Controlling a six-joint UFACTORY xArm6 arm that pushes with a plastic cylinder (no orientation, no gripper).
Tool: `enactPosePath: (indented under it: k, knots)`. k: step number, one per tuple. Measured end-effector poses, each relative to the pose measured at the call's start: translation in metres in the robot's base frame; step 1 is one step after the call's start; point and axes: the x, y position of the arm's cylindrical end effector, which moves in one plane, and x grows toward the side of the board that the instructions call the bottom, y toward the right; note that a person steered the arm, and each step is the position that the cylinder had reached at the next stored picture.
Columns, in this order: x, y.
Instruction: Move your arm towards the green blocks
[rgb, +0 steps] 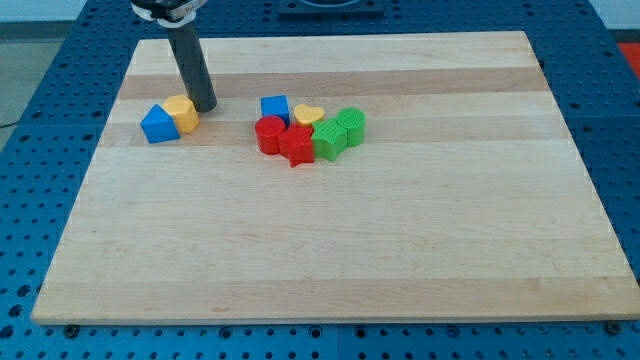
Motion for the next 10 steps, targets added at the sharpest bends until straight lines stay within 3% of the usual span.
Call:
enactPosePath:
  k: [1, 3, 5, 6, 8, 10]
  knots:
    - [-0.008, 0.016]
    - [-0.033, 0.127]
    - [-0.026, 0.248]
    - [0.000, 0.285]
    - [0.054, 0.308]
    - [0.063, 0.303]
